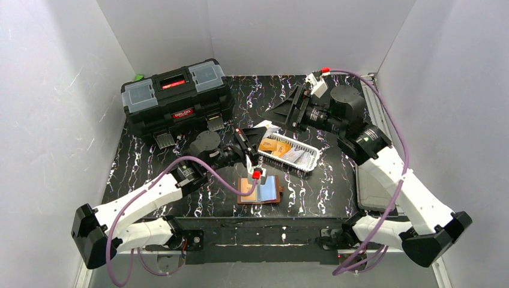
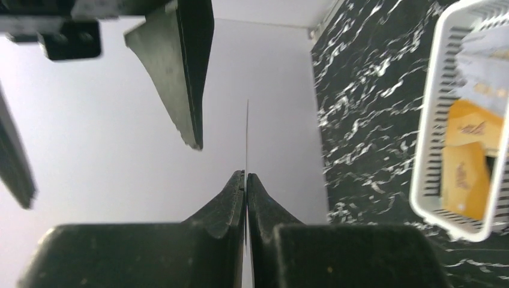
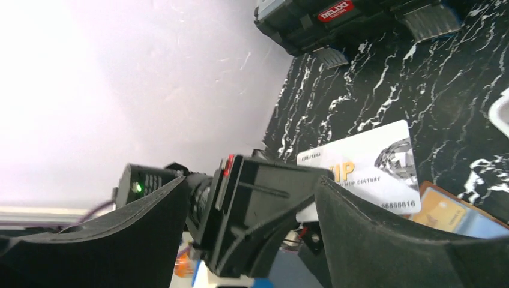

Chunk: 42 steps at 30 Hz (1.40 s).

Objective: Put the credit cards into the card holder
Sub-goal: Insert the credit card into the card holder.

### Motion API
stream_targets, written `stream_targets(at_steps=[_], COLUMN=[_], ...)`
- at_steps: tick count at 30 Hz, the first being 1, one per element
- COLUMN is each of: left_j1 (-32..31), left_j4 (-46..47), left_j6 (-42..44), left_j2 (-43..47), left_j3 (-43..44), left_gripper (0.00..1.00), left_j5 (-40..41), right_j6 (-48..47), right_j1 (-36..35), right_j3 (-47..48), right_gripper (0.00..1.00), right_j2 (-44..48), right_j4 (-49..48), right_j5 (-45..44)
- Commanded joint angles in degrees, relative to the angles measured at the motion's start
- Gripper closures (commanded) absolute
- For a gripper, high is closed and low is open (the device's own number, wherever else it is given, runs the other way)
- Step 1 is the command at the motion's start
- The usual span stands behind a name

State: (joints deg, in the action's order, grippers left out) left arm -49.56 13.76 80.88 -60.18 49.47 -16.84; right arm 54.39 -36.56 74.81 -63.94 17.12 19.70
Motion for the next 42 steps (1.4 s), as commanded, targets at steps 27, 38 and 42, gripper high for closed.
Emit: stream_targets(at_steps=[27,38,42], left_j1=[-3.7,-4.0,-4.1], left_j4=[7.5,7.0,7.0], left_j6=[11.7,11.5,11.7], left_j2=[1.5,1.7,1.3], left_j3=[-2.2,-2.2,-1.8], left_gripper=[1.00,1.00,1.00], left_j5=[11.0,12.3,13.2], right_j6=[10.2,14.5,16.0], right_j1=[3.1,3.1,2.9], right_j3=[-6.9,-9.4,-10.1], right_gripper=[0.37,0.63,0.63], right_j2=[1.2,-0.8,-1.6], right_j4=[-7.9,-15.2,-16.1], right_j5=[-1.0,-3.8,-3.8])
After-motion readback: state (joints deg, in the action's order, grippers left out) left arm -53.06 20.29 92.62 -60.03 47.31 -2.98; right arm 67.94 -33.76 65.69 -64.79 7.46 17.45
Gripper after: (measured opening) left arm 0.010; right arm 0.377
